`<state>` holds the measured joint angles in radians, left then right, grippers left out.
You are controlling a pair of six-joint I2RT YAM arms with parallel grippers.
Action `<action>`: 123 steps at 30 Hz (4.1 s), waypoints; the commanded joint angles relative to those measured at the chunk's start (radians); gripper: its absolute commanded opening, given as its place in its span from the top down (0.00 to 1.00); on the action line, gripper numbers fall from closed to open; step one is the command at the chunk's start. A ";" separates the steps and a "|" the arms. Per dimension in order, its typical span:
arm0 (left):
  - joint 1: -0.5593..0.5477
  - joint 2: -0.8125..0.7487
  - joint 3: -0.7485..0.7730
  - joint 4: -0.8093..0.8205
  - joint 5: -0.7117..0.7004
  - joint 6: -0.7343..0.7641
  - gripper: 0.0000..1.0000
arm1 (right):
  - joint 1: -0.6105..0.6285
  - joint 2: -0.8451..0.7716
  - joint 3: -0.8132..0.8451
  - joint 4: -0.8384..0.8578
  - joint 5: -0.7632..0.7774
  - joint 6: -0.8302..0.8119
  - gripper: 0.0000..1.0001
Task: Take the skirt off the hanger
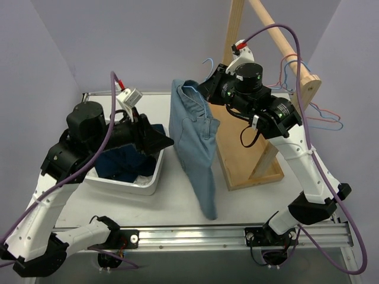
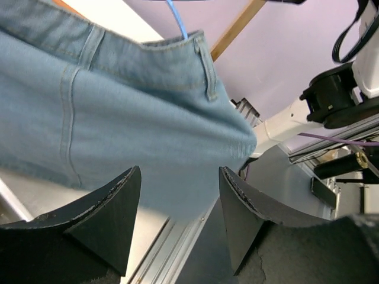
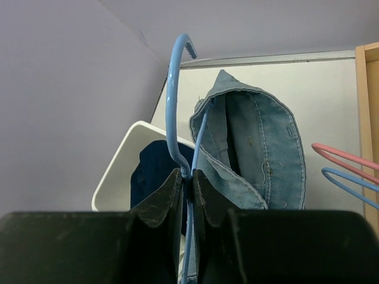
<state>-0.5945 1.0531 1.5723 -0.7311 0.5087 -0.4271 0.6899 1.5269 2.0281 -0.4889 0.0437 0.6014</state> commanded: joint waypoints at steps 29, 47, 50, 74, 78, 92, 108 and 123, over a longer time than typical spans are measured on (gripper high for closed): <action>-0.603 0.263 0.276 -0.188 -0.823 0.088 0.31 | 0.002 0.030 0.104 -0.043 0.199 0.107 1.00; -0.620 0.320 0.249 -0.211 -0.852 0.059 0.29 | 0.007 0.030 0.107 -0.046 0.174 0.138 1.00; -0.620 0.312 0.238 -0.264 -0.926 0.041 0.30 | 0.013 0.021 0.101 -0.045 0.163 0.147 1.00; -0.571 0.105 0.250 -0.318 -0.724 0.180 0.98 | 0.043 -0.059 -0.031 -0.016 -0.008 -0.104 0.69; -0.568 0.064 0.275 -0.338 -0.679 0.154 0.98 | 0.039 -0.083 -0.080 0.003 -0.022 -0.155 0.65; -0.568 -0.001 0.272 -0.297 -0.658 0.099 0.98 | 0.011 -0.192 -0.259 0.134 -0.205 -0.181 0.61; -0.565 -0.073 0.164 -0.303 -0.681 0.033 0.76 | 0.007 -0.111 -0.123 0.098 -0.182 -0.098 1.00; -0.565 -0.177 0.002 -0.301 -0.739 -0.071 0.60 | -0.033 0.055 0.221 -0.008 -0.200 0.047 1.00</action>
<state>-1.1625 0.8867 1.5936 -1.0370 -0.2241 -0.4706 0.6807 1.6012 2.1963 -0.5728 -0.1501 0.5323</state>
